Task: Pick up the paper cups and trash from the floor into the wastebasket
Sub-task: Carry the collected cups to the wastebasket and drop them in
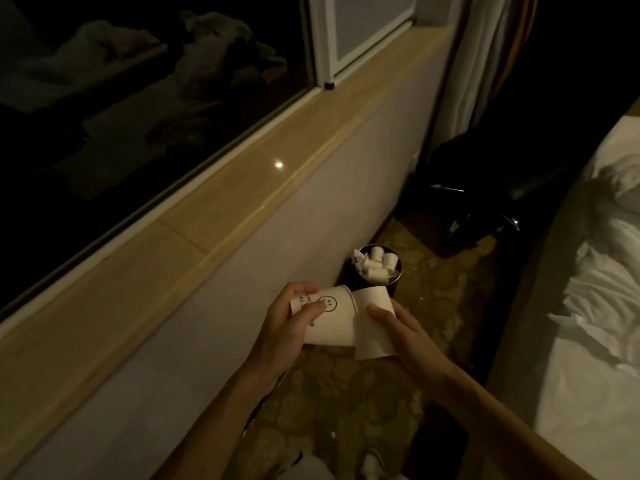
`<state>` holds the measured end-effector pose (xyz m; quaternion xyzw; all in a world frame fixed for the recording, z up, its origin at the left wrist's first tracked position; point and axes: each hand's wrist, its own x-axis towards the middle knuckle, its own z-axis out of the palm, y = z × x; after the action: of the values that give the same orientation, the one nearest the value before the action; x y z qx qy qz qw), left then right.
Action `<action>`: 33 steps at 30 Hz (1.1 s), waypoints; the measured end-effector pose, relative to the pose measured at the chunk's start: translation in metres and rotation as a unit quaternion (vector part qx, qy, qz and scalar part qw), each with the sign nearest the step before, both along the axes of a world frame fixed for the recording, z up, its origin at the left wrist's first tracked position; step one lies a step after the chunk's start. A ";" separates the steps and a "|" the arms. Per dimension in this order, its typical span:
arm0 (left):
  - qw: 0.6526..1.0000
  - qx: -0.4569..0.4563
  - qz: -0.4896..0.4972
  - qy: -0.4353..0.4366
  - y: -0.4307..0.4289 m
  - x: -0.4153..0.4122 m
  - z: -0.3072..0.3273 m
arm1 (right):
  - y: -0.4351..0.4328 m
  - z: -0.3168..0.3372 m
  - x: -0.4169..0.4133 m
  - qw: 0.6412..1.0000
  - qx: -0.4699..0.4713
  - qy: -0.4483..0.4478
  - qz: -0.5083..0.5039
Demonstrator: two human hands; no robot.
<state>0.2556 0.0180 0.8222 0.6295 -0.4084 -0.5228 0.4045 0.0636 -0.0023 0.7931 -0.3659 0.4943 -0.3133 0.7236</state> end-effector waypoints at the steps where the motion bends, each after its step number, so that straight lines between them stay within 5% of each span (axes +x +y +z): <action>1: 1.000 0.015 -0.006 0.007 -0.012 -0.005 -0.005 | -0.011 -0.005 -0.005 1.000 0.008 0.006 -0.002; 16: 0.982 0.159 -0.070 0.068 -0.275 -0.034 -0.142 | -0.228 -0.122 -0.040 0.978 0.143 0.096 -0.116; 22: 0.974 0.198 -0.098 0.040 -0.361 -0.049 -0.197 | -0.295 -0.172 -0.052 0.968 0.192 0.062 -0.148; 33: 0.957 0.289 -0.014 -0.011 -0.474 -0.091 -0.392 | -0.459 -0.381 -0.102 0.962 0.181 0.204 -0.011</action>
<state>0.1645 -0.4557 0.4305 0.7196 -0.2527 -0.6171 0.1938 -0.0383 -0.4612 0.4118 -0.2800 0.6835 -0.1454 0.6583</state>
